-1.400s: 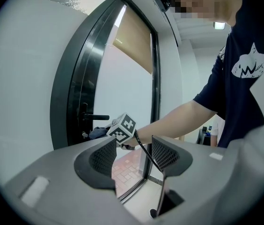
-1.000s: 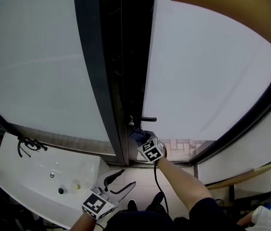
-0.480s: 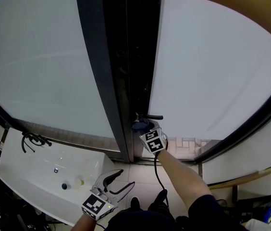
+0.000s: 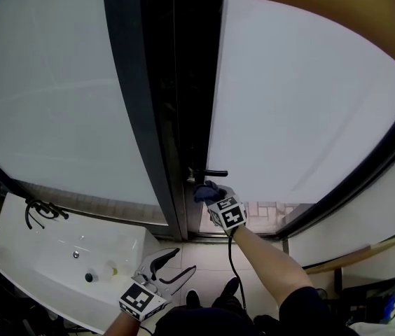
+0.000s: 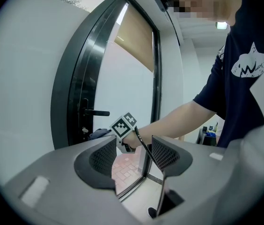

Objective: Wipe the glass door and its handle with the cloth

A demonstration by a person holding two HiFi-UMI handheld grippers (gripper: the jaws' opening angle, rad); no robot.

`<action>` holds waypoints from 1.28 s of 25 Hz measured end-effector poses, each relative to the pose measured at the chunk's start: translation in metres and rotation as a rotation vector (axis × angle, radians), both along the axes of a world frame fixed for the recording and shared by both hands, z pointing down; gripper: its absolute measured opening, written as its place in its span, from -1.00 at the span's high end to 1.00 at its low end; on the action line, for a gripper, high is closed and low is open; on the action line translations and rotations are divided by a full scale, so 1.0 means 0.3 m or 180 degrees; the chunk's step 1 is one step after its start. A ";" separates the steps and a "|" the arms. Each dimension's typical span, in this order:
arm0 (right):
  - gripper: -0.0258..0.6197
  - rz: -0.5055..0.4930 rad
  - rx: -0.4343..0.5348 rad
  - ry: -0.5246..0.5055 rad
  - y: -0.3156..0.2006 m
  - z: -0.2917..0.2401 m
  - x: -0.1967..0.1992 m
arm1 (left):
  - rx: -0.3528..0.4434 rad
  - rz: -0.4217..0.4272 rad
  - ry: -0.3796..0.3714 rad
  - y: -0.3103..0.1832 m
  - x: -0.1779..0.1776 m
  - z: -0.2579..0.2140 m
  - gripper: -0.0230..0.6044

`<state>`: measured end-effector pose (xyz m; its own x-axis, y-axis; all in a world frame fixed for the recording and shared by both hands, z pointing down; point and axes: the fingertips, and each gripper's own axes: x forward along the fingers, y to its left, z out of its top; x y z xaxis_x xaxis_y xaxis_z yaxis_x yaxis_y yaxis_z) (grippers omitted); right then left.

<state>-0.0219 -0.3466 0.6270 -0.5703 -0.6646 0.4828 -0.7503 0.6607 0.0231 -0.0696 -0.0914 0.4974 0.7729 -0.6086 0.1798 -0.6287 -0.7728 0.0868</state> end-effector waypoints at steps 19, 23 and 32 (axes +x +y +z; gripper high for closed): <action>0.54 0.0318 -0.0636 -0.0709 -0.112 -0.040 -0.070 | -0.0070 -0.0176 0.0006 -0.011 -0.047 0.011 0.20; 0.54 0.0535 -0.0500 -0.0921 -0.145 -0.109 0.030 | -0.0006 -0.0085 -0.0001 -0.017 -0.022 0.007 0.19; 0.54 0.0442 -0.0370 -0.0847 -0.036 -0.121 0.189 | 0.0071 0.0046 0.0002 -0.010 0.008 -0.019 0.20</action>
